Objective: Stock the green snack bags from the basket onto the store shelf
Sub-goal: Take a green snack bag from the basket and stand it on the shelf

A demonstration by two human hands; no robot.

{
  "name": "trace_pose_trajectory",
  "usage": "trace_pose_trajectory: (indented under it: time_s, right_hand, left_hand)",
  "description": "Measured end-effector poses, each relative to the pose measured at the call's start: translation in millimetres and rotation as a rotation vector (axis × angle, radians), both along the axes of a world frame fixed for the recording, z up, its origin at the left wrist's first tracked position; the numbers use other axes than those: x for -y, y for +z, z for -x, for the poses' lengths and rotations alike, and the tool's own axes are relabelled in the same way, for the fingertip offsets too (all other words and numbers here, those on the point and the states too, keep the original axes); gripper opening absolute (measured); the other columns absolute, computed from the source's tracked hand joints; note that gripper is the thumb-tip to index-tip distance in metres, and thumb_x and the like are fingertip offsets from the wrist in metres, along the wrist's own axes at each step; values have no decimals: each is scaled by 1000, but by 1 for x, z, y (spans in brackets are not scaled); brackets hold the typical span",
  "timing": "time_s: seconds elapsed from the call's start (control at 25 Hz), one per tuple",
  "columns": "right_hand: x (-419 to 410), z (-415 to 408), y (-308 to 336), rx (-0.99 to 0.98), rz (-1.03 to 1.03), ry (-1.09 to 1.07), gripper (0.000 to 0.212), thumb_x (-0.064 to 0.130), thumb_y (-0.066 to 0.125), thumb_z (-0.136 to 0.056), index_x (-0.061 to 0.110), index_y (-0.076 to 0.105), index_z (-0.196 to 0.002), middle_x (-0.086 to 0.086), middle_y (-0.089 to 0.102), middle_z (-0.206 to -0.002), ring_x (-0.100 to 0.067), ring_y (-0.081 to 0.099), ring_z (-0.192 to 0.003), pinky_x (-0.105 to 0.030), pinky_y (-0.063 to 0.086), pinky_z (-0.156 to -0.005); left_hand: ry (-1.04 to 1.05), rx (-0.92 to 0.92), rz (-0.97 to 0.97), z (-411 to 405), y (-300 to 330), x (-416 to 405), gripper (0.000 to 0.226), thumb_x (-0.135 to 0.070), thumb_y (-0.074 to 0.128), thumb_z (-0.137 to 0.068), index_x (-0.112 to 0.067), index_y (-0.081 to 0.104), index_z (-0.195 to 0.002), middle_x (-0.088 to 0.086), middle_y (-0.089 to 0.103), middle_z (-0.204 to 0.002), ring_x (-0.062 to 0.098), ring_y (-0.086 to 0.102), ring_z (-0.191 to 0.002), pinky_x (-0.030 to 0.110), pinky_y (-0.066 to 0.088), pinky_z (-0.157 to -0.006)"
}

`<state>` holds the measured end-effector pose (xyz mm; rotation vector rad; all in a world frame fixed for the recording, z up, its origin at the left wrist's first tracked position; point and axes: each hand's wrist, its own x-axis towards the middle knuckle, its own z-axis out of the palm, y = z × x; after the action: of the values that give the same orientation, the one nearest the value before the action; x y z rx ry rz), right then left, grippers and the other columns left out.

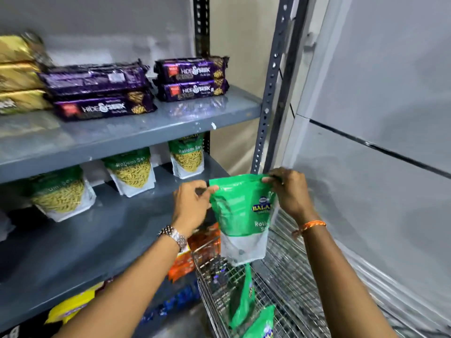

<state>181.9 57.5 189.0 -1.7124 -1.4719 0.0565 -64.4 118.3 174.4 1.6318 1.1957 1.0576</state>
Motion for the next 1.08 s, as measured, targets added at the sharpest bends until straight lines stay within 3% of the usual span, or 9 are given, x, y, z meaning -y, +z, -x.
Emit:
trace_pose_trajectory:
  time_s: [0.08, 0.24, 0.44, 0.56, 0.68, 0.72, 0.84, 0.96, 1.08]
  right_hand:
    - [-32, 15, 13, -75, -56, 3, 11, 19, 73, -85, 10, 78, -90, -12, 78, -86, -20, 72, -78, -33, 57, -73]
    - [-80, 45, 20, -72, -165, 15, 13, 15, 72, -87, 6, 79, -92, -14, 78, -90, -26, 72, -81, -35, 56, -77]
    - [-128, 60, 14, -57, -169, 73, 15, 14, 71, -87, 8, 76, -100, -11, 78, -99, -25, 72, -88, -22, 47, -81]
    - [-147, 53, 4, -315, -75, 128, 54, 2, 69, -78, 17, 57, -128, 5, 70, -112, 0, 65, -94, -10, 47, -91]
    - [-157, 44, -30, -602, 87, 183, 70, -21, 45, -78, 11, 38, -140, -2, 61, -123, -21, 61, -120, -29, 55, -97]
    - [-158, 43, -46, -632, 172, 218, 70, -26, 39, -79, 8, 37, -140, -2, 60, -120, -23, 62, -121, -22, 57, -90]
    - [-157, 51, -84, -531, 343, 327, 71, -30, 34, -76, 4, 42, -138, 2, 58, -123, 1, 66, -111, 5, 45, -74]
    - [-160, 56, -112, -646, 376, 409, 68, -24, 43, -86, 14, 37, -143, 6, 54, -135, -6, 57, -126, -13, 45, -101]
    - [-161, 58, -128, -676, 421, 409, 60, -18, 42, -93, 17, 46, -141, 6, 57, -136, -18, 52, -133, -10, 47, -98]
  left_hand:
    - [93, 141, 50, 10, 17, -23, 26, -27, 74, -85, -7, 68, -70, 31, 72, -81, 26, 67, -76, 57, 62, -76]
    - [235, 163, 23, 22, 33, -62, 25, -32, 77, -82, -9, 72, -75, 9, 69, -76, 20, 62, -74, 59, 60, -82]
    - [347, 273, 114, 23, 31, -108, 31, -21, 76, -85, 2, 70, -105, 26, 73, -115, 36, 71, -104, 50, 55, -99]
    - [368, 292, 92, 21, 25, -127, 20, -16, 72, -88, -6, 69, -105, 18, 72, -122, 33, 68, -116, 42, 51, -106]
    - [273, 377, 144, 21, 10, -140, 28, -14, 64, -94, -7, 66, -121, 13, 67, -133, 30, 61, -127, 48, 46, -112]
    - [229, 393, 153, 21, 2, -142, 24, -16, 62, -96, -13, 66, -119, 10, 67, -133, 30, 59, -129, 45, 46, -111]
    - [166, 370, 232, 13, -33, -130, 23, -23, 61, -96, -21, 60, -119, -5, 63, -126, 28, 54, -134, 19, 48, -96]
    - [345, 334, 504, -2, -79, -111, 56, -36, 62, -94, -10, 44, -140, 12, 44, -151, 32, 41, -143, 46, 38, -117]
    - [348, 369, 721, -24, -100, -92, 51, -45, 51, -97, -9, 43, -133, 15, 44, -149, 34, 42, -139, 54, 33, -118]
